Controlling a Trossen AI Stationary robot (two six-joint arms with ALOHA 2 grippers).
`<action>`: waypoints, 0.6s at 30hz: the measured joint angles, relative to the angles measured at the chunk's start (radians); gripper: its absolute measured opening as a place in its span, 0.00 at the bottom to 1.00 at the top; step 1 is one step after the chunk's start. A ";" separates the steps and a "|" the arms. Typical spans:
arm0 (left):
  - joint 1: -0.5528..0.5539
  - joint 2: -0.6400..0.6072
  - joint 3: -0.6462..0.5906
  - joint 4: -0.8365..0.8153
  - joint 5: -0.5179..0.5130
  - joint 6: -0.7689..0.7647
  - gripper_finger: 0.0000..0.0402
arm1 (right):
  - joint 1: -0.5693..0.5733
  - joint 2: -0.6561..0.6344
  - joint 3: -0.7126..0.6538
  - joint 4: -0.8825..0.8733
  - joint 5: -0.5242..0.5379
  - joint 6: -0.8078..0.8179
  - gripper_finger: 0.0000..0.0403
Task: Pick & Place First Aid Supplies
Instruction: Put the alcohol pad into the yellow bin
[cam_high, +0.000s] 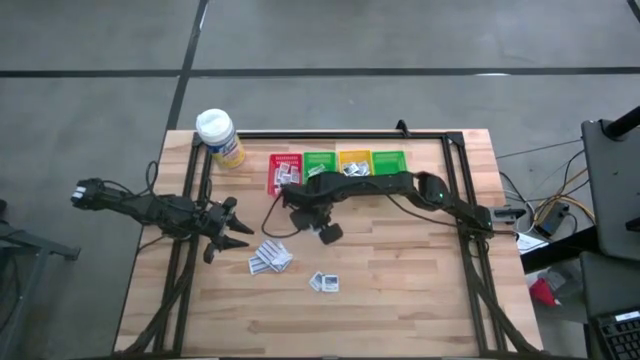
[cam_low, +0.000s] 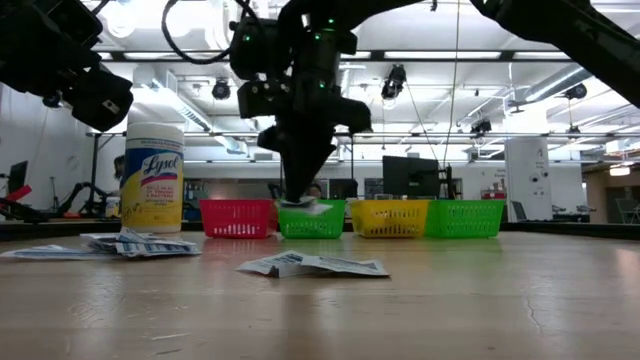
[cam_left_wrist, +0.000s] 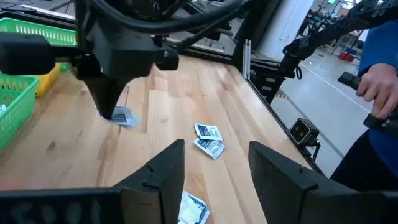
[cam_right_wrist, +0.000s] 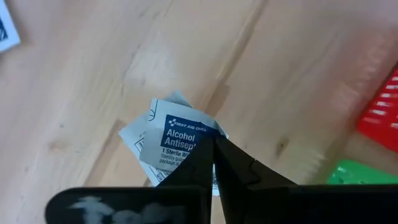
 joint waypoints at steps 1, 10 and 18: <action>0.000 0.000 0.000 0.000 0.000 0.000 0.43 | -0.003 0.000 -0.001 0.010 -0.010 0.010 0.02; 0.000 0.000 0.000 0.000 0.000 0.001 0.43 | -0.015 0.000 -0.127 0.096 -0.123 0.029 0.02; 0.000 0.000 0.000 0.000 0.000 0.002 0.43 | -0.016 -0.001 -0.197 0.154 -0.126 0.044 0.03</action>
